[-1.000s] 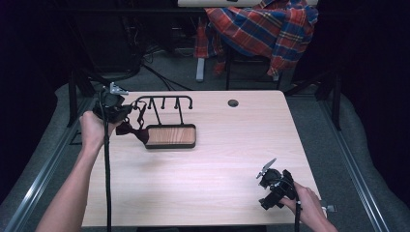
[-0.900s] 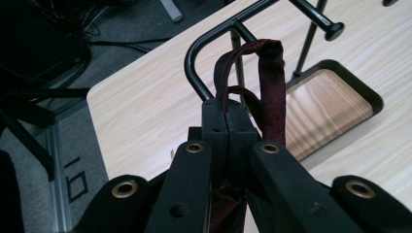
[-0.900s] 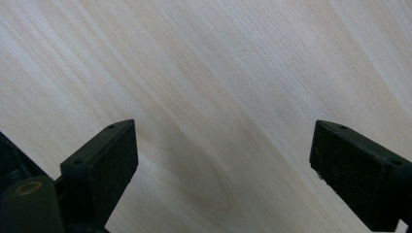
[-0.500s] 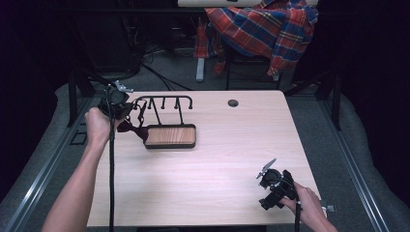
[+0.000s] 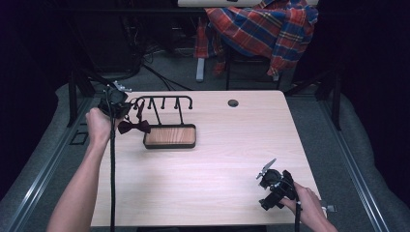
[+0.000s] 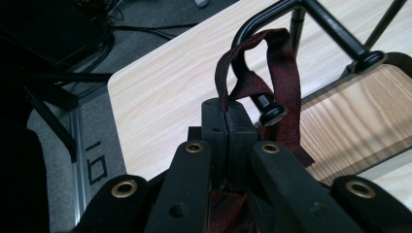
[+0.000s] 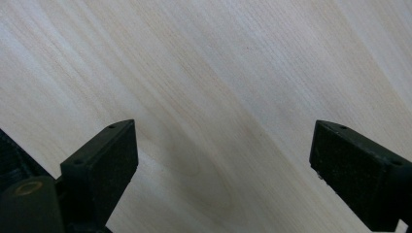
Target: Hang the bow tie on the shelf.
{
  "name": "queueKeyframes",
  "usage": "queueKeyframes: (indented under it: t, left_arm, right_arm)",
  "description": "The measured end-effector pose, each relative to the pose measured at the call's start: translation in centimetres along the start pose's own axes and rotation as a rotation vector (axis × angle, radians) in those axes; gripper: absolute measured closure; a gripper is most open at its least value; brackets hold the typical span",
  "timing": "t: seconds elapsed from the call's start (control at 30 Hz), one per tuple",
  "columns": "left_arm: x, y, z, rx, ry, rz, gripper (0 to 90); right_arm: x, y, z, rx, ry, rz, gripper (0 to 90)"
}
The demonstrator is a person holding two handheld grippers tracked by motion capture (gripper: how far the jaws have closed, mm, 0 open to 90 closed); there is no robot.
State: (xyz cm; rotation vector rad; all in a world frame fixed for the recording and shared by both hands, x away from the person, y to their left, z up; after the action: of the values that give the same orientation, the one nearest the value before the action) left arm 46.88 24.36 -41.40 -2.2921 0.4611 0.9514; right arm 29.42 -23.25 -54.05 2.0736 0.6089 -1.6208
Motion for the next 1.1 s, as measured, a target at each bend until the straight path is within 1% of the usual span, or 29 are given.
queueKeyframes:
  t: [0.17,0.33,0.6,0.73,0.93,1.0,1.1]
  left_arm:
    - [0.4,0.0,0.1,-0.005,-0.004,0.0,88.9]
    - [0.9,0.0,0.2,-0.005,-0.006,-0.002,88.9]
    - [1.6,0.2,0.3,-0.012,-0.014,-0.004,88.8]
    - [1.9,0.1,0.5,-0.015,-0.017,-0.022,88.8]
    - [2.2,-0.3,0.8,-0.039,-0.006,-0.025,88.6]
    - [2.3,-0.3,0.9,-0.05,0.007,-0.02,88.4]
    - [2.4,-0.1,1.2,-0.051,0.02,-0.016,87.1]
  right_arm:
    - [0.1,0.0,0.0,0.009,0.002,-0.008,10.0]
    - [0.1,0.0,0.0,0.004,-0.002,-0.003,10.0]
    - [0.1,0.0,0.1,0.004,0.0,-0.011,10.1]
    - [0.1,0.0,0.0,0.003,-0.001,-0.008,10.1]
    - [0.2,0.0,0.0,0.004,-0.005,-0.009,10.1]
    - [0.2,0.0,0.0,0.005,-0.004,-0.009,10.1]
    - [0.2,0.0,0.0,0.004,-0.004,-0.007,10.1]
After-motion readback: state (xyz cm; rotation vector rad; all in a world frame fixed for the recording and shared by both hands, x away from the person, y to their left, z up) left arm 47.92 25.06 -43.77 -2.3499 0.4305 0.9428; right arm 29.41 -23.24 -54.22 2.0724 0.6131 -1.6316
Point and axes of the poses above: each handheld gripper's, and its own axes: x roughly forward along the jaws, z roughly out of its underside, y roughly to its right, the point moved 1 cm from there along x, roughly forward along the jaws, and after that the axes turned 12 degrees about x, right-handed, at the moved point
